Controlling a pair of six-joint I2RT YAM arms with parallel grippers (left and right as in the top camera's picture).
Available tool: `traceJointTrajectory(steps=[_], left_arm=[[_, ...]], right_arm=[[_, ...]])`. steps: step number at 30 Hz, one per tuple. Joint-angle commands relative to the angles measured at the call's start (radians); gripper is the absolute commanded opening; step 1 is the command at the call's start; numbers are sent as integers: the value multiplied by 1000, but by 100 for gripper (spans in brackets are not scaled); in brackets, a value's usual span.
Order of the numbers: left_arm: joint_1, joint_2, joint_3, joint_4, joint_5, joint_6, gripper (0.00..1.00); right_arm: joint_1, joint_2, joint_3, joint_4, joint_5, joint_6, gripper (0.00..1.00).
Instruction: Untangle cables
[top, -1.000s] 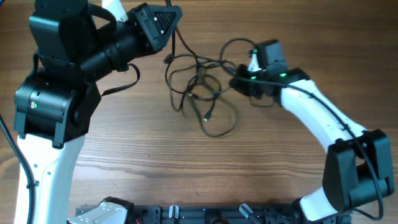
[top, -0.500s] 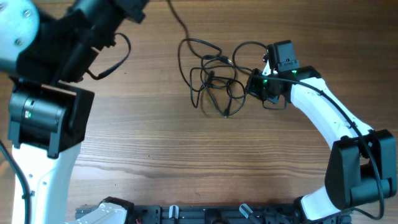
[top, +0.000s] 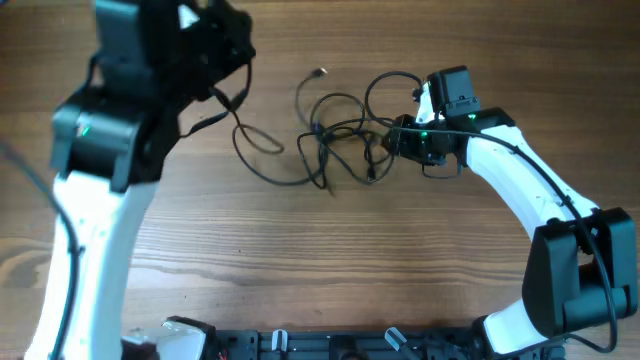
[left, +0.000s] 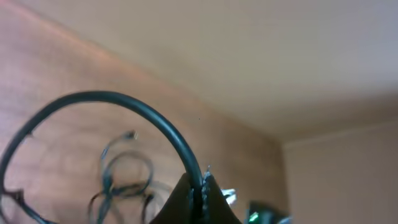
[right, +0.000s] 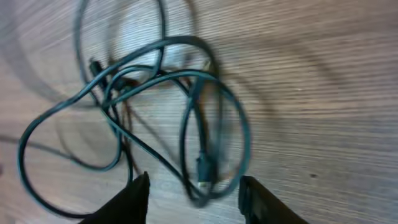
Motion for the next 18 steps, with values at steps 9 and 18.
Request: traceJointTrajectory(steps=[9,18], left_arm=[[3,233,-10,-406,50,331,18],[5,350,-137,-352,39,432,56]], right_arm=[[4,-74,109,-71,-59,-77,73],[4,-73,109,-86,-58,-80,78]])
